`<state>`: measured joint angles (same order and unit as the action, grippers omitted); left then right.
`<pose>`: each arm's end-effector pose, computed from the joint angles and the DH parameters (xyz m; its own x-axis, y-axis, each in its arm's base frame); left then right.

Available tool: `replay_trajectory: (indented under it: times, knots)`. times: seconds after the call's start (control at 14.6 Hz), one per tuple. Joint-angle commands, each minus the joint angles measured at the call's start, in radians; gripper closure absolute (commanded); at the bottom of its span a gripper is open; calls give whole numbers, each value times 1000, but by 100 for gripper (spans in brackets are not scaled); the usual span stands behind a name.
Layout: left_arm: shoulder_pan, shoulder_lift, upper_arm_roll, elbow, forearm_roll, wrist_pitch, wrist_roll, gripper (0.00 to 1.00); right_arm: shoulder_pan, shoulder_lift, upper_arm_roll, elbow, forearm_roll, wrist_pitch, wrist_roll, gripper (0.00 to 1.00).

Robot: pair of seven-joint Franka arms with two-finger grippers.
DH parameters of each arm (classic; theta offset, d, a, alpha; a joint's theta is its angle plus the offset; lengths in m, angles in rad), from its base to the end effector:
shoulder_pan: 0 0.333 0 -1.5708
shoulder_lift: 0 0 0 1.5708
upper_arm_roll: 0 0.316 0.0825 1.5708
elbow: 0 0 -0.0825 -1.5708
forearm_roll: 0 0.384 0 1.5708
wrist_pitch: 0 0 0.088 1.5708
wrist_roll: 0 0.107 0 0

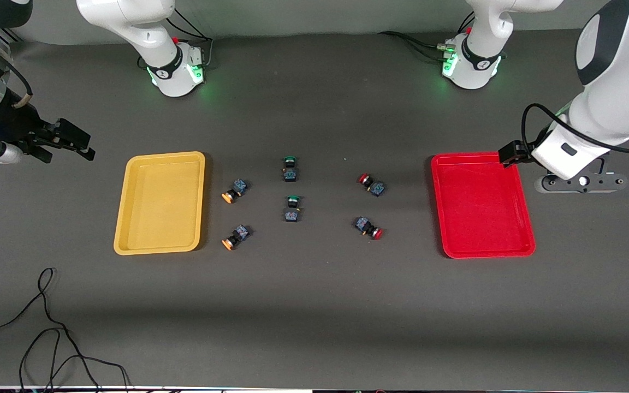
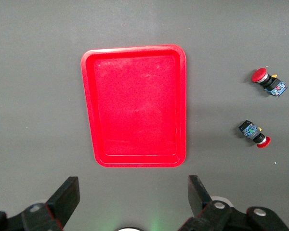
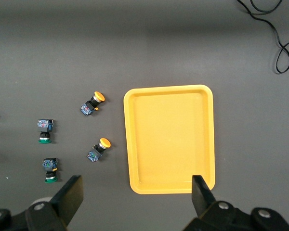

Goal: Place red and yellow buttons in trays

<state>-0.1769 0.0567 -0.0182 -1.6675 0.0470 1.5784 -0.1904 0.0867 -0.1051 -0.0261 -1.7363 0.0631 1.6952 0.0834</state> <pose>0.5542 -0.1042 0.5481 0.9910 -0.0036 -0.1341 -0.0134 -0.9973 -0.0721 0.5306 0.0375 0.6141 0.9979 -0.0306 0.0580 -0.0264 -0.9971 -0.0708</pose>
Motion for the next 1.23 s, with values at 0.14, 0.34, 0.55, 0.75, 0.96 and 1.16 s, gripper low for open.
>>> replay_trajectory:
  times: [0.14, 0.34, 0.55, 0.75, 0.96, 1.16]
  knots:
    - [-1, 5, -5, 23, 4, -49, 5, 0, -5, 22, 12, 27, -22, -12, -10, 0]
    - [-3, 9, -6, 25, 4, -44, -4, 0, 8, 74, 14, 26, -20, -12, 24, 0]
    - [-39, 35, -19, 18, -19, -61, -84, 0, 82, 154, 21, 26, -13, 6, 213, 0]
    - [-117, 118, -31, 18, -50, -55, -255, 0, 183, 232, 21, -38, -13, 114, 443, 0]
    - [-205, 227, -34, 18, -166, 49, -522, 0, 257, 294, 21, -175, -9, 330, 662, 0]
    - [-271, 331, -37, -21, -197, 194, -601, 0, 297, 398, 25, -206, -9, 405, 739, 0]
